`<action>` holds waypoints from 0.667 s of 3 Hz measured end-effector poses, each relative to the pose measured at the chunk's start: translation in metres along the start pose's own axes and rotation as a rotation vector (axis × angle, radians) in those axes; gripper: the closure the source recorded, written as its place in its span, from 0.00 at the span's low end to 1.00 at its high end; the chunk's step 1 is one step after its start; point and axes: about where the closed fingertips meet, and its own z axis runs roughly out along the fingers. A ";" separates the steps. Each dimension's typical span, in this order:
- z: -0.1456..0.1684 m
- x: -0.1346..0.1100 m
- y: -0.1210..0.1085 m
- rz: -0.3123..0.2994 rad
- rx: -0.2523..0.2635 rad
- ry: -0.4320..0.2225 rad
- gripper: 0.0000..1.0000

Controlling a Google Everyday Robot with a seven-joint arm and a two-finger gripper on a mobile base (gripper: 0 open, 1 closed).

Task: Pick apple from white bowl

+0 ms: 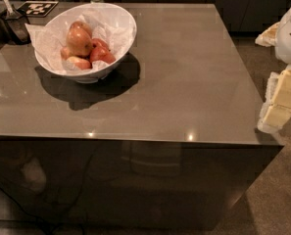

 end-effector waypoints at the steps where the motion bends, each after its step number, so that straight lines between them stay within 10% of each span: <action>1: 0.000 0.000 0.000 0.000 0.000 0.000 0.00; 2: -0.001 -0.006 -0.001 0.050 0.000 0.012 0.00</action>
Offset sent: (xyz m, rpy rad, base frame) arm 0.0045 0.0118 -0.0016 0.0050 0.0554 -0.1355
